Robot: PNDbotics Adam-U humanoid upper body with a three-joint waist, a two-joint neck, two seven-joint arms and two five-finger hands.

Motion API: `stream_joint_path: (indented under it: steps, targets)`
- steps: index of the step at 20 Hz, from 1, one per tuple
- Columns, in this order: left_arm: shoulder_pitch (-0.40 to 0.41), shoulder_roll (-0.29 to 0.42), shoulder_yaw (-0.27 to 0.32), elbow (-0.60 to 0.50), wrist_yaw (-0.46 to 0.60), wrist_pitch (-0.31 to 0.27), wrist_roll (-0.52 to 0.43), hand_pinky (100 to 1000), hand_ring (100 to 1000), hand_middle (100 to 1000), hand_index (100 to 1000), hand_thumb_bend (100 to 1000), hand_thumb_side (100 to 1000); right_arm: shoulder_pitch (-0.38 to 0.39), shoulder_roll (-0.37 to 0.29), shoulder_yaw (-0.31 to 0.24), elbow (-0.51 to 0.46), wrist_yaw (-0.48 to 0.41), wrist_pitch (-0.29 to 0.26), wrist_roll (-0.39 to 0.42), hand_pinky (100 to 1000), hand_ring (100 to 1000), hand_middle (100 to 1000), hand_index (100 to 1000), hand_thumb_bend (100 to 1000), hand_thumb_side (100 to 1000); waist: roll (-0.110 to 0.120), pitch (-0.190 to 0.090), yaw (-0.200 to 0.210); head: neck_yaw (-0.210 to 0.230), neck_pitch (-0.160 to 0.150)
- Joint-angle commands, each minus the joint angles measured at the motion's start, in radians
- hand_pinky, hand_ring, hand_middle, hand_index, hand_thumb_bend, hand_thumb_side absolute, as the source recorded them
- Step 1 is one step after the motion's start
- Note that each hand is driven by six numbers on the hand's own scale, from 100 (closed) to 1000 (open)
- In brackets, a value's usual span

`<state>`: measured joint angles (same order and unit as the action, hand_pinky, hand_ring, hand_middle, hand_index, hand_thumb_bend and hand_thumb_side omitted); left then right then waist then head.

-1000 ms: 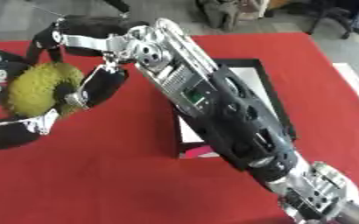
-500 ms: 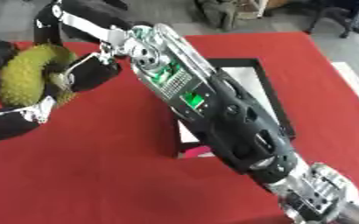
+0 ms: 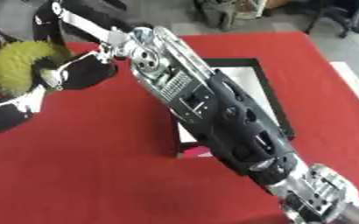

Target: Pick up the objects with one hand, pass them to the other hand, and then place them into the box on the other side of the table.

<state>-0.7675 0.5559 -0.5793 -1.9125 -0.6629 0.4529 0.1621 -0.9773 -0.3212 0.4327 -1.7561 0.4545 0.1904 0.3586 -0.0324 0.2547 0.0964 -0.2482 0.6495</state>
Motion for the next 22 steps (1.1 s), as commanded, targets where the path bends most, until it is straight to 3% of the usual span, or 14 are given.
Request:
stream_joint_path:
  steps: [1, 4, 7, 16, 22]
  targets:
    - [-0.014, 0.012, 0.010, 0.004, 0.012, 0.037, -0.012, 711, 668, 616, 840, 109, 178, -0.017, -0.022, -0.011, -0.016, -0.035, 0.011, 0.015, 741, 883, 104, 352, 100, 212, 0.005, -0.030, -0.001, 0.000, 0.000]
    - [-0.009, 0.014, 0.011, 0.021, 0.022, 0.090, -0.062, 762, 752, 698, 920, 385, 396, -0.016, -0.028, -0.016, -0.030, -0.058, 0.019, 0.013, 742, 876, 100, 345, 100, 208, 0.006, -0.030, -0.002, 0.001, 0.000]
    - [-0.005, 0.023, 0.011, 0.022, 0.029, 0.119, -0.103, 771, 766, 712, 935, 545, 493, -0.016, -0.032, -0.022, -0.041, -0.077, 0.028, -0.003, 743, 862, 100, 339, 100, 200, 0.006, -0.030, -0.003, 0.001, 0.000]
    - [0.027, 0.074, 0.024, 0.004, 0.039, 0.119, -0.163, 780, 774, 722, 935, 765, 610, -0.019, -0.050, -0.034, -0.058, -0.100, 0.040, -0.080, 736, 817, 100, 328, 100, 188, 0.008, -0.030, -0.006, 0.001, -0.007]
    - [0.097, 0.141, 0.056, 0.013, 0.057, 0.140, -0.142, 780, 775, 722, 930, 756, 656, -0.014, -0.077, -0.047, -0.052, -0.075, 0.036, -0.114, 726, 797, 100, 325, 100, 209, 0.008, -0.028, -0.012, -0.003, -0.006]
